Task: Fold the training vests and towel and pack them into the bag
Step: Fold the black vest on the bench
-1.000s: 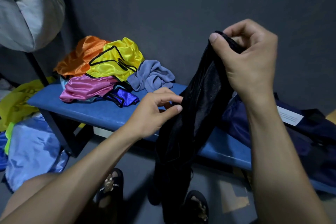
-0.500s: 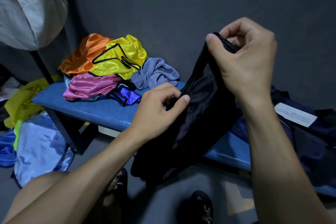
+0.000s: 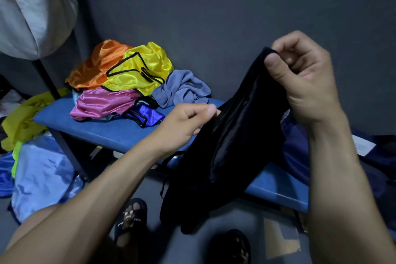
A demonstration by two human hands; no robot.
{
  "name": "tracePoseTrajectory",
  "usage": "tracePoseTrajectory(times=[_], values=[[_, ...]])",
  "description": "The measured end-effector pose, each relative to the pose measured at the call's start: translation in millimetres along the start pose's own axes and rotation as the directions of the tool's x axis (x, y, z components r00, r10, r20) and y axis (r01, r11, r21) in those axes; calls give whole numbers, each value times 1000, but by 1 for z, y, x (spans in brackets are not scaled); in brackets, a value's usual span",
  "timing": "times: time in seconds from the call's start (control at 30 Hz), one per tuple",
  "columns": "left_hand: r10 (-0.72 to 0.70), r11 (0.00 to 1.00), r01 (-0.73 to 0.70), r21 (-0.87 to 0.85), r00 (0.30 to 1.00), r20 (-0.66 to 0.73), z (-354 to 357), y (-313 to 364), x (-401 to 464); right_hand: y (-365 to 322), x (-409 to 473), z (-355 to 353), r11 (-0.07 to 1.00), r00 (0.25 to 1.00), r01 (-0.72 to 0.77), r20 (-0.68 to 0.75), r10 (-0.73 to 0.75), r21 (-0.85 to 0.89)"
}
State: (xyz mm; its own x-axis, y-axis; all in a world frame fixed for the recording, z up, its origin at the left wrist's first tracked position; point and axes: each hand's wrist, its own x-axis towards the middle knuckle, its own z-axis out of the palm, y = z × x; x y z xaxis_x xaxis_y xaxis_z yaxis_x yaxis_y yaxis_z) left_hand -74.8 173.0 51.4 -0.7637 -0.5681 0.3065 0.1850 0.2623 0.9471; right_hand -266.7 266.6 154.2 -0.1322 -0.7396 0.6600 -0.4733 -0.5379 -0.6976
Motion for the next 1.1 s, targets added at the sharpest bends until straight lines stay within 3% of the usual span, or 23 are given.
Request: tracePoseTrajectory(times=[0.13,0.3,0.5,0.63,0.73,0.83,1.1], values=[[127,956,-85,282,983,-134,-6,-15,11,8,-4,-13,994,992,-66,114,56,86],[195,908,-162,386,980,-47,-7,-16,17,17,-4,-20,981,990,-121,91,108,153],[124,919,-135,370,991,54,-3,-12,22,22,-4,-22,965,990,-137,50,129,225],[103,930,-148,337,984,147,1,-13,24,28,-1,-18,979,987,-133,-68,145,154],[192,905,-188,382,981,29,8,-19,28,32,3,-14,989,985,-131,-106,138,74],[201,936,-176,305,978,-54,11,-19,32,34,5,-15,990,987,-133,-90,136,38],[200,929,-162,333,976,-85,8,-20,31,37,8,-14,992,989,-123,-80,124,14]])
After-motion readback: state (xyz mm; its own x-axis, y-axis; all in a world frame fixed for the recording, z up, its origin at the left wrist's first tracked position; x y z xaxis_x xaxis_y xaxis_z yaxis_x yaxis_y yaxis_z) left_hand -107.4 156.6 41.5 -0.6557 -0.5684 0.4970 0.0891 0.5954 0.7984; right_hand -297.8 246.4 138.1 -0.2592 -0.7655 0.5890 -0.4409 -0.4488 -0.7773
